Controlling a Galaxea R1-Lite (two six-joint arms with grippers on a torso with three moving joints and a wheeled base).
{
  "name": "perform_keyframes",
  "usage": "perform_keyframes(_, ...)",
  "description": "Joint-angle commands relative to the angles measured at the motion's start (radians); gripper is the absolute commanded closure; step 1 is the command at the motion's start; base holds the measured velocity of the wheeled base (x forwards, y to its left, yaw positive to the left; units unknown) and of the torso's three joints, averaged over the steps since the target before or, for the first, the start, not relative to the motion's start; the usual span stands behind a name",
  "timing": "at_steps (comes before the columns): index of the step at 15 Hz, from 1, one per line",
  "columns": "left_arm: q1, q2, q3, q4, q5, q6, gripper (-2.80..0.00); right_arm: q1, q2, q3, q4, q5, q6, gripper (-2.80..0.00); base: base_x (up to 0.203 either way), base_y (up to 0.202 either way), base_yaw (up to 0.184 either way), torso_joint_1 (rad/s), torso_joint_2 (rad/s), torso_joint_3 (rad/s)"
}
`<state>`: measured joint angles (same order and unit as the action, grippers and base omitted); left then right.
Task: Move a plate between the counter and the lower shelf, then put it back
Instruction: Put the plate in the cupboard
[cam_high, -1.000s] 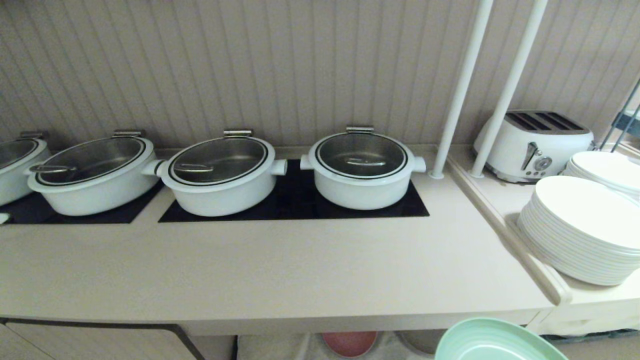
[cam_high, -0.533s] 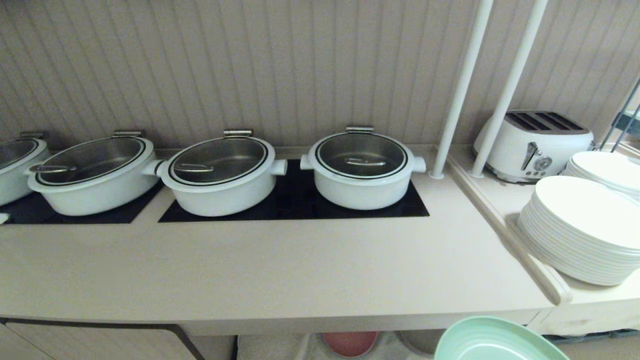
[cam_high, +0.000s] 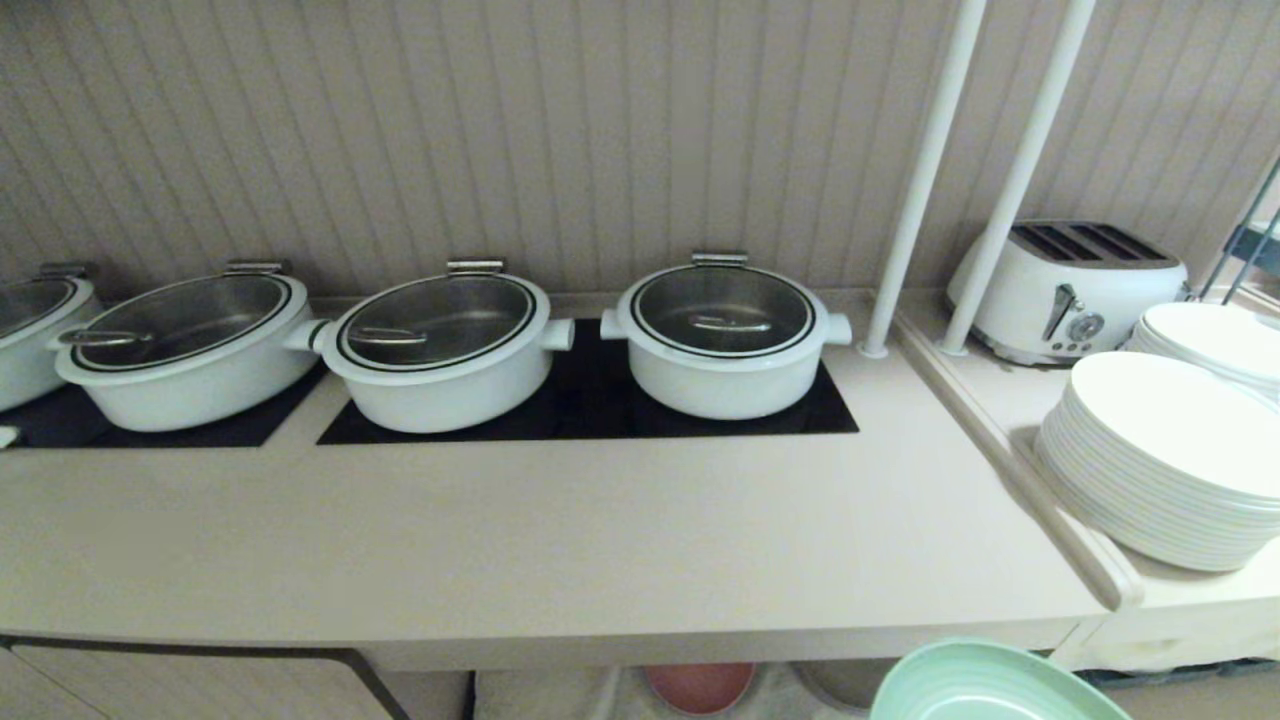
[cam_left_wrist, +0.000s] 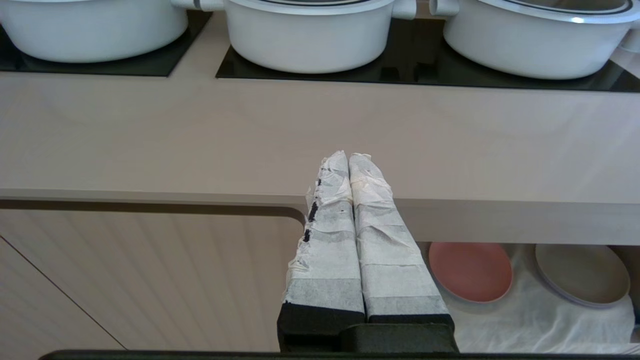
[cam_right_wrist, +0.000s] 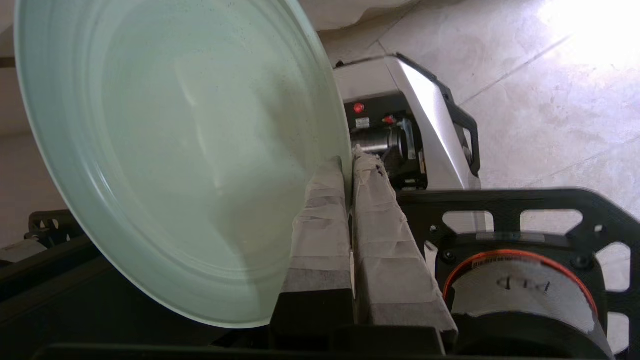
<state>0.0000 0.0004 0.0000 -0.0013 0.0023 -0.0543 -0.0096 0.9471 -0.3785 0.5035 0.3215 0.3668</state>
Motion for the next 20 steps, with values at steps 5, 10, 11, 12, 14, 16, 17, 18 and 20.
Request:
perform_keyframes(5,0.0,0.0,0.0,0.0,0.001,-0.001,0.0,0.0,0.006,-0.005,0.009,0.002,0.001,0.0,0.0,0.0,0.0,0.0,0.0,0.0)
perform_keyframes(10,0.0,0.0,0.0,0.0,0.001,-0.001,0.0,0.0,0.009,-0.005,0.007,0.002,0.001,0.0,0.0,0.0,0.0,0.0,0.0,0.0)
perform_keyframes(11,0.0,0.0,0.0,0.0,0.001,-0.001,0.0,0.0,0.009,-0.003,0.007,0.002,0.001,0.0,0.0,0.0,0.0,0.0,0.0,0.0)
perform_keyframes(12,0.0,0.0,0.0,0.0,0.001,0.0,0.0,0.0,0.009,-0.003,0.007,0.002,0.001,0.0,0.0,0.0,0.0,0.0,0.0,0.0)
perform_keyframes(14,0.0,0.0,0.0,0.0,0.001,0.001,0.0,0.001,0.008,-0.002,0.007,0.002,0.001,0.0,0.0,0.0,0.0,0.0,0.0,0.0)
perform_keyframes(16,0.0,0.0,0.0,0.0,0.001,0.001,0.0,0.002,0.009,0.0,0.009,0.002,0.003,0.0,0.0,0.0,0.0,0.0,0.0,0.0)
perform_keyframes(17,0.0,0.0,0.0,0.0,0.001,0.001,0.0,0.002,0.009,0.0,0.007,0.002,0.001,0.0,0.0,0.0,0.0,0.0,0.0,0.0)
perform_keyframes(18,0.0,0.0,0.0,0.0,0.001,0.001,0.0,0.002,0.009,0.0,0.007,0.002,0.003,0.0,0.0,0.0,0.0,0.0,0.0,0.0)
perform_keyframes(20,0.0,0.0,0.0,0.0,0.001,0.001,0.0,0.002,0.009,0.0,0.007,0.002,0.003,0.0,0.0,0.0,0.0,0.0,0.0,0.0)
